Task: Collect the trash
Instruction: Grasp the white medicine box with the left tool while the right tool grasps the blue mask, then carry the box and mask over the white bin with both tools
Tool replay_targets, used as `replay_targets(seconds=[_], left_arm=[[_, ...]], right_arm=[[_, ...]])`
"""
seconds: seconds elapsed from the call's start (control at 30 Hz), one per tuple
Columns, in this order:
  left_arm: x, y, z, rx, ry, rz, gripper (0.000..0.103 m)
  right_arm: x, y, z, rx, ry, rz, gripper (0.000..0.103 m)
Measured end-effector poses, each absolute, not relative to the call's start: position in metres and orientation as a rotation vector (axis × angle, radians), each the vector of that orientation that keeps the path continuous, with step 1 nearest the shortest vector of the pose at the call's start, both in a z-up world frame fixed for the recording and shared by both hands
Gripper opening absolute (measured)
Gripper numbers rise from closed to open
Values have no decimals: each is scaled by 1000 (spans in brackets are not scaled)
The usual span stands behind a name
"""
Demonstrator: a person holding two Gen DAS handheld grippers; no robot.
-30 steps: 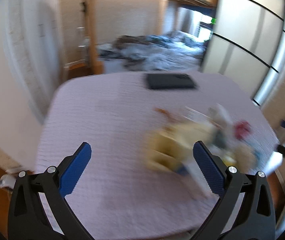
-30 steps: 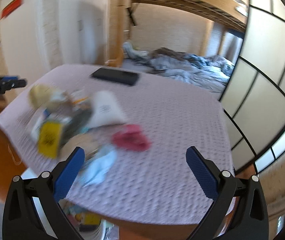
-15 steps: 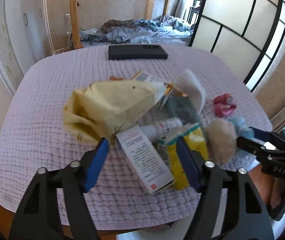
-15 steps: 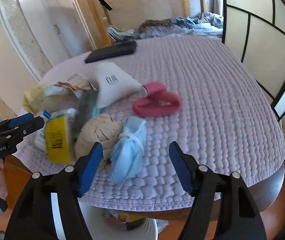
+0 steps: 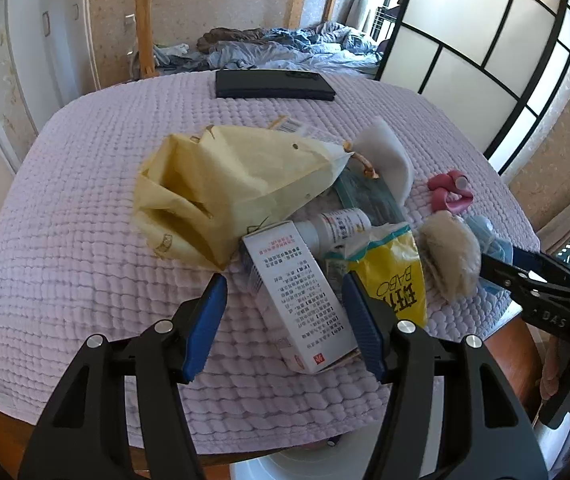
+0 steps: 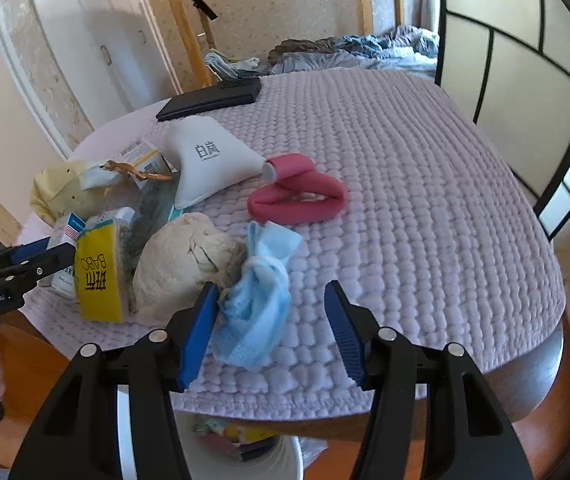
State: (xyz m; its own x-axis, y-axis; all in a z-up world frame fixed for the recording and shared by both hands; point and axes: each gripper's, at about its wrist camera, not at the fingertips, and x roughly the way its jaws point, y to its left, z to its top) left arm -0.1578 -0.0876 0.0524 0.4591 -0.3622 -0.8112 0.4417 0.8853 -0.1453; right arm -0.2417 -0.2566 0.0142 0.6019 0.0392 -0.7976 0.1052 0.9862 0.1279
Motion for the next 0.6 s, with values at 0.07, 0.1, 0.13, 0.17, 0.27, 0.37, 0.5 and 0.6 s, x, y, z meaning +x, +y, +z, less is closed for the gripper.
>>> replay_targets(seconds=[0.07, 0.1, 0.13, 0.17, 0.27, 0.37, 0.5, 0.6], left_arm=[[-158, -93, 49, 119, 975, -491, 61], [-158, -95, 47, 123, 978, -489, 61], [-158, -95, 46, 119, 981, -491, 61], [-157, -94, 45, 109, 987, -494, 59], [-159, -90, 45, 79, 991, -513, 50], [-161, -83, 47, 55, 996, -522, 45], [-166, -78, 51, 61, 992, -530, 41], [-170, -74, 51, 55, 994, -530, 38]], right_arm=[[-236, -254, 14, 151, 926, -37, 55], [-235, -254, 15, 156, 921, -31, 55], [-235, -255, 16, 164, 917, -21, 50], [-235, -257, 17, 184, 909, 9, 33], [-237, -263, 19, 214, 907, 27, 30], [-251, -272, 22, 255, 889, 34, 30], [-258, -274, 31, 255, 864, 21, 30], [-266, -277, 38, 237, 845, 1, 30]])
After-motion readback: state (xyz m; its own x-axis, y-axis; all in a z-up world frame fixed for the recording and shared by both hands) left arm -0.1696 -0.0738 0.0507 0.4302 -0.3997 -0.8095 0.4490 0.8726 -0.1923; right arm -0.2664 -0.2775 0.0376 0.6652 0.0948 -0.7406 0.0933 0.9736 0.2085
